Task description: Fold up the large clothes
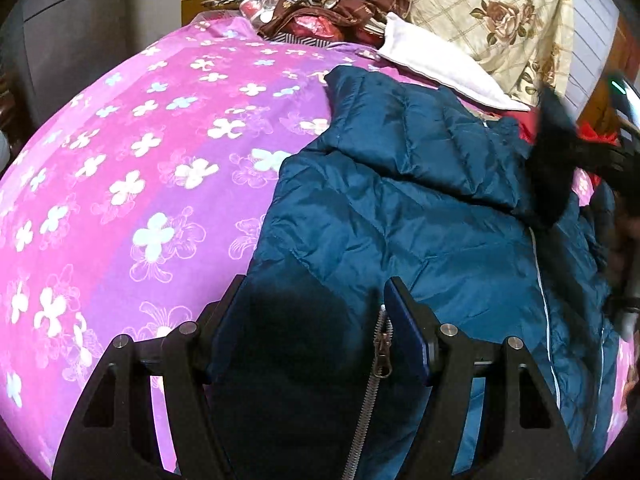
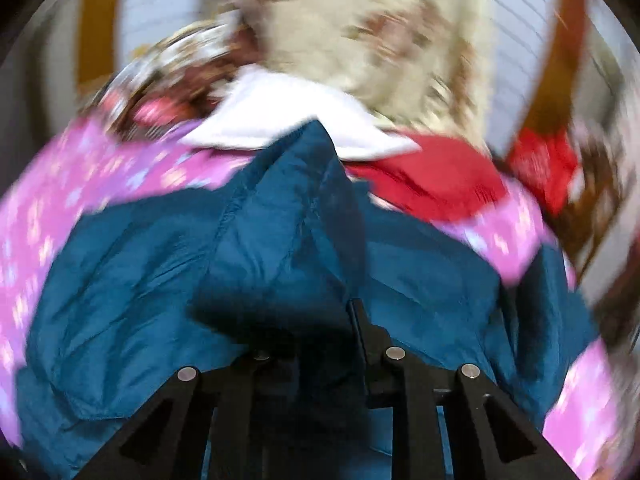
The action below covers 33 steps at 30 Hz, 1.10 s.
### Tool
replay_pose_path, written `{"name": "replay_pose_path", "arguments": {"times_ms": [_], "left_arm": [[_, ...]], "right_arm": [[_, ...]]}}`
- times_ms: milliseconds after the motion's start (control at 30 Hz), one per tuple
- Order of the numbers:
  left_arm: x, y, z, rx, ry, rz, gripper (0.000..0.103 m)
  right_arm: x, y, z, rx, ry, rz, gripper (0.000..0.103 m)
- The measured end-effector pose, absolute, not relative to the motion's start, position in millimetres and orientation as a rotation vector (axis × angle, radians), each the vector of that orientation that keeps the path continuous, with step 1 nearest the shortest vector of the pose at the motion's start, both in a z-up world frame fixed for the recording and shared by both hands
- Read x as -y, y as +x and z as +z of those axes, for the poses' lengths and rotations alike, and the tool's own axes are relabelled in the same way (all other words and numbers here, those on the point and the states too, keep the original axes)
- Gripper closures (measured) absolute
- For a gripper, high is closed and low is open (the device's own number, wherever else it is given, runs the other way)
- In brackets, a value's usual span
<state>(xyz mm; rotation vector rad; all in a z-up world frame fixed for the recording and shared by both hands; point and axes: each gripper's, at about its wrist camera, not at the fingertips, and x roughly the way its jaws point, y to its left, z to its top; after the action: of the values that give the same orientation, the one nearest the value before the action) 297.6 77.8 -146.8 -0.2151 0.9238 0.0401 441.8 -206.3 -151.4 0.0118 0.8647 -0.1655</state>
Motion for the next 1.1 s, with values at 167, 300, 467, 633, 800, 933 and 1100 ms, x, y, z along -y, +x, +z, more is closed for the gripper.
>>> {"name": "replay_pose_path", "arguments": {"times_ms": [167,300,467,633,800,933,1100], "left_arm": [[-80,301,-155,-0.949,-0.232,0.062,0.034],[-82,303,-160,-0.963,-0.225,0.097,0.034],[-85,302,-162,-0.962,-0.238,0.103,0.034],[-85,299,-161,-0.958,-0.23,0.106,0.034],[-87,296,-157,-0.941,-0.234,0.116,0.034],[-94,299,-161,-0.965,-0.266,0.123,0.034],[-102,300,-162,-0.973,-0.313,0.118,0.034]], "right_arm": [[302,421,-180,-0.963,0.271,-0.24,0.083],[347,392,-215,-1.071,0.381,-0.271,0.069],[358,349,-205,-1.019,0.374,-0.293,0.055],[335,332,-171,-0.888,0.247,-0.308,0.055],[277,379,-180,-0.959,0.173,-0.172,0.055],[233,423,-206,-1.051,0.117,-0.126,0.055],[199,454,-220,-1.114,-0.071,-0.158,0.055]]}}
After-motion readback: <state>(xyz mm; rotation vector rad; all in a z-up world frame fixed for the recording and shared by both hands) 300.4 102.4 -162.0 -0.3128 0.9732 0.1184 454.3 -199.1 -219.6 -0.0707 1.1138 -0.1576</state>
